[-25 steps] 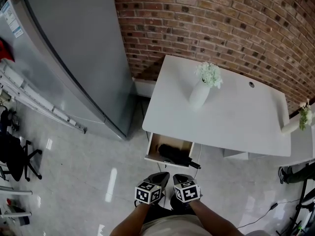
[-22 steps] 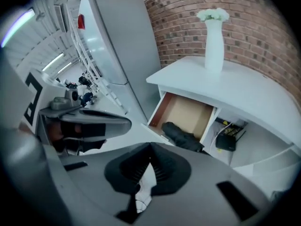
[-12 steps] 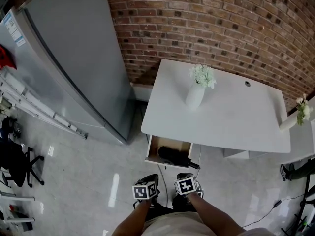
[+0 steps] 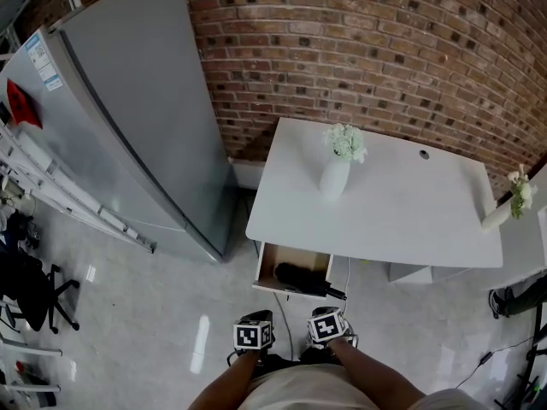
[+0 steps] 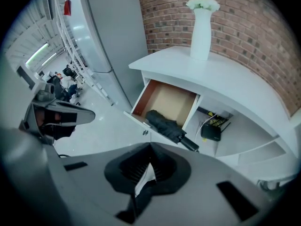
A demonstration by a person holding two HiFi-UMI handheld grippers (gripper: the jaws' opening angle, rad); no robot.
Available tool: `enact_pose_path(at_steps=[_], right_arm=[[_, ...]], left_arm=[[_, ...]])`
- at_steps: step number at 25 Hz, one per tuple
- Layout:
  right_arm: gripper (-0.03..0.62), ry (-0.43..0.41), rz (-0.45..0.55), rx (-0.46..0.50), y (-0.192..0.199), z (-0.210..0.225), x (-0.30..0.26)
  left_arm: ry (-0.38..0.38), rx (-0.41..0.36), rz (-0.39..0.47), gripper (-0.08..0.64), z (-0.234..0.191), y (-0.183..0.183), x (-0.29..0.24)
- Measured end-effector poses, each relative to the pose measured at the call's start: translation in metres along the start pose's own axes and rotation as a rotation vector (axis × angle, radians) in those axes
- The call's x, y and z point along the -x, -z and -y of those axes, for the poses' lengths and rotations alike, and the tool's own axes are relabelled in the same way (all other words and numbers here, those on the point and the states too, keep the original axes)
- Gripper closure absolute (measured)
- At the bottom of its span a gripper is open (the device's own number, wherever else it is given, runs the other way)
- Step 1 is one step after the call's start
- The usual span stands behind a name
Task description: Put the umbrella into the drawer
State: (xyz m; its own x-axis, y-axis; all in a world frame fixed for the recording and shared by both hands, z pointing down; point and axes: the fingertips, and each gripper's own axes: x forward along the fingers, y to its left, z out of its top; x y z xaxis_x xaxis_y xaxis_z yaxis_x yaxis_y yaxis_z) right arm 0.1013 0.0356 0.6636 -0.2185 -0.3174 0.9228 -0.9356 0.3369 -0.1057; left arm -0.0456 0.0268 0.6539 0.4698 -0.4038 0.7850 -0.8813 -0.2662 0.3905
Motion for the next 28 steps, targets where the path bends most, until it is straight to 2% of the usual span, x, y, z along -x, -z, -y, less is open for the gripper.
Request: enact_pose_path(at_steps=[13,19,28], right_arm=[[0.577,0.026,0.086,-0.076,-0.011,0.013,0.024],[0.577,0.028,0.081,-0.073,-0.002,0.016,0.027],[0.577,0.027,0.071,-0.069,0.001,0.012,0.026]], left_arm=[[0.029,-0.065,-0.001,0.554,0.017,-0.020,-0.007],[0.033,-0.101,-0.012,0.554,0.026,-0.022,-0.009],[0.036,-0.108,-0.028,0.554,0.026,-0.016,-0.009]])
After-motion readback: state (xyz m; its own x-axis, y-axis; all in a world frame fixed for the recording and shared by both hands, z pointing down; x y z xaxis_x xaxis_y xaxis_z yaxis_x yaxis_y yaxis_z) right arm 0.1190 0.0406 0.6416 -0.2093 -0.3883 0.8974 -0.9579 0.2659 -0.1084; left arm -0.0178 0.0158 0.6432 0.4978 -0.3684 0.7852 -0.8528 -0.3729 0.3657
